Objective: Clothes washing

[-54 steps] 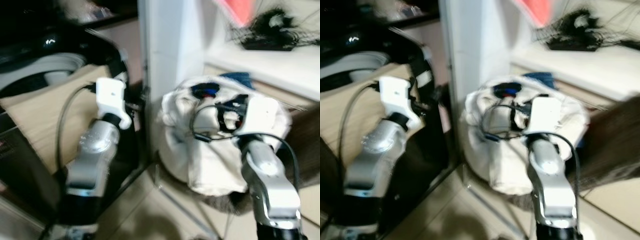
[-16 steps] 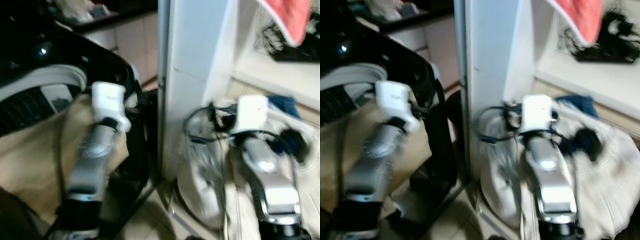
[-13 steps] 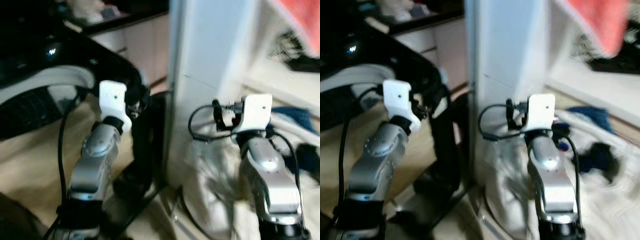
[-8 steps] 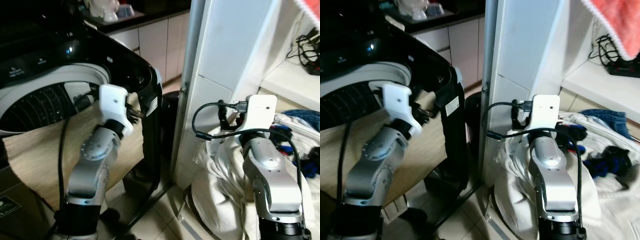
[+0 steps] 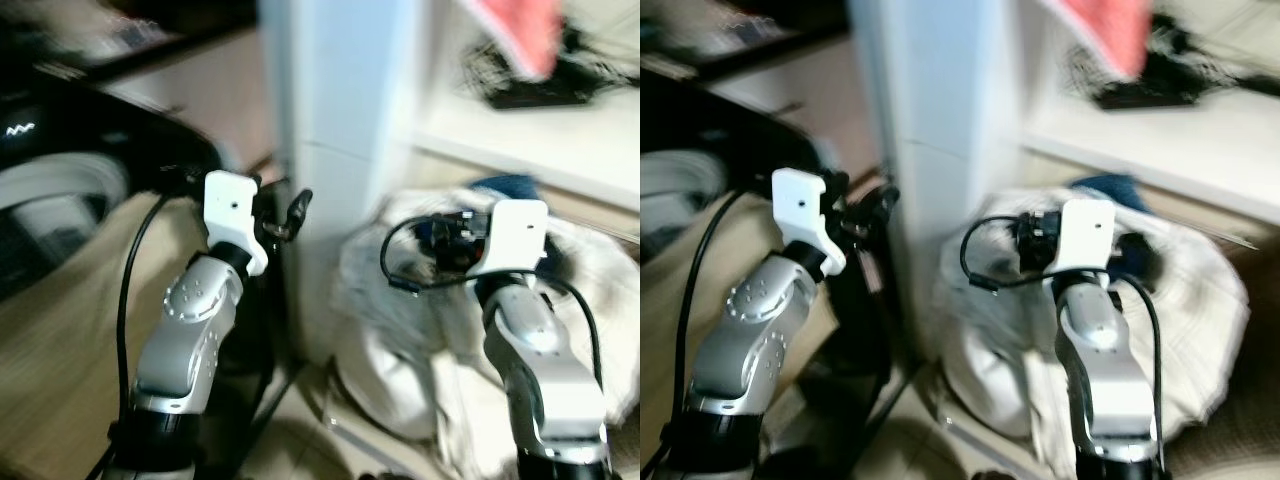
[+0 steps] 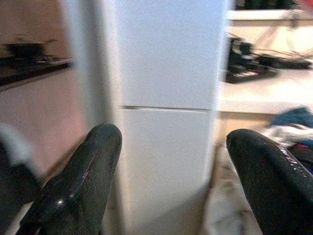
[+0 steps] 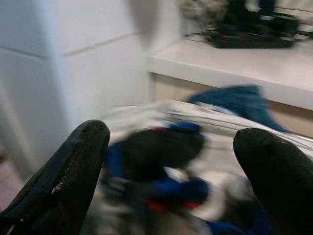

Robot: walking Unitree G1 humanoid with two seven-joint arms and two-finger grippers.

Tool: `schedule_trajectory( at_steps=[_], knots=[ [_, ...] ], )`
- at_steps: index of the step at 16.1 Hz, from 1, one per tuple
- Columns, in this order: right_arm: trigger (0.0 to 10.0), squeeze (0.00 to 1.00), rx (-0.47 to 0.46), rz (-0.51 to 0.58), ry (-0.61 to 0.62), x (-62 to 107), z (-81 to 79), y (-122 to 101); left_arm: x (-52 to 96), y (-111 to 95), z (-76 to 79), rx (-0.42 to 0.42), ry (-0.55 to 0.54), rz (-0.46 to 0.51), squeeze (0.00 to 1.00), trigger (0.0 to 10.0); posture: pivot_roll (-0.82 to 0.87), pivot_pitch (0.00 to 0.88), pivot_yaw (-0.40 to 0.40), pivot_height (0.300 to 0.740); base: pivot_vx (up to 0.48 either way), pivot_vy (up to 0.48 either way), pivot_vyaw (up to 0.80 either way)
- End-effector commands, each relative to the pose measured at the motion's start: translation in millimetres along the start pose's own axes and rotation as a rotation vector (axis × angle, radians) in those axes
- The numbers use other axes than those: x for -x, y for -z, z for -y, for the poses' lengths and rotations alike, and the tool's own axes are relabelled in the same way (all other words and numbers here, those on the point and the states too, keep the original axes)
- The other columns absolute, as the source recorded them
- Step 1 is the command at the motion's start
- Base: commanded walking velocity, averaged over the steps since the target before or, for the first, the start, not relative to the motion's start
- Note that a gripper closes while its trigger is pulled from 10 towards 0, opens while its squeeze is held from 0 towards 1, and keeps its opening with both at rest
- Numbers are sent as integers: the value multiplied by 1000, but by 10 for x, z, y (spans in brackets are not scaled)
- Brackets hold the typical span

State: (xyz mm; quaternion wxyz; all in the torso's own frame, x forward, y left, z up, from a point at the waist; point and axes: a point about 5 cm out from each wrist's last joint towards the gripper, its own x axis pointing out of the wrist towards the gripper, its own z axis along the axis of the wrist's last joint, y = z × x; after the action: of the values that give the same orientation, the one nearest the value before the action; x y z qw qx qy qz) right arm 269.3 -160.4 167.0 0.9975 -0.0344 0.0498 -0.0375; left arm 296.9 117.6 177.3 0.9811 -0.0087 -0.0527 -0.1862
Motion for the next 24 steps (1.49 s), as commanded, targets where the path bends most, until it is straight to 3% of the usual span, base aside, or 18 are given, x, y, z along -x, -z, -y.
schedule_trajectory(
  at_steps=[1, 9, 13, 14, 16, 21, 22, 23, 24],
  knots=[
    [10000, 0, -8, -3, 7, 20, 6, -25, 23, -10, -22, -3, -9, -4, 0, 10000, -90, 0, 22, 740, 0, 0, -800],
    [10000, 0, 14, -29, -70, 22, -93, -11, 10, -1, -29, 1, -22, -10, 0, 10000, -93, 0, 18, 740, 0, 0, -100],
    [10000, 0, 32, -63, -60, -21, -66, 7, -5, 25, -34, -16, -20, -30, 0, 10000, -95, 0, 18, 740, 0, 0, 0],
    [10000, 1000, 15, -85, -25, -35, -15, 11, 6, 17, -8, -4, 36, -20, 0, 10000, -96, 0, 17, 740, 0, 0, 0],
    [10000, 1000, 13, -111, 24, -65, 81, 12, 45, -34, 61, -9, 194, 8, 0, 10000, -97, 0, 18, 740, 0, 0, 0],
    [10000, 1000, 51, -184, 15, -190, 217, -14, 152, -49, 116, -87, 502, -62, 0, 10000, -100, 0, 24, 740, 0, 0, 0],
    [10000, 67, 73, -228, 10, -195, 234, 8, 186, -48, 130, -88, 557, -82, 0, 10000, -100, 0, 24, 740, 0, 0, 0],
    [10000, 0, 74, -251, -12, -208, 241, 15, 216, -51, 150, -83, 610, -99, 0, 10000, -97, 0, 25, 740, 0, 0, 0],
    [10000, 0, 80, -236, -57, -229, 230, -7, 238, -56, 163, -88, 651, -111, 0, 10000, -98, 0, 27, 740, 0, 0, 0]
  ],
)
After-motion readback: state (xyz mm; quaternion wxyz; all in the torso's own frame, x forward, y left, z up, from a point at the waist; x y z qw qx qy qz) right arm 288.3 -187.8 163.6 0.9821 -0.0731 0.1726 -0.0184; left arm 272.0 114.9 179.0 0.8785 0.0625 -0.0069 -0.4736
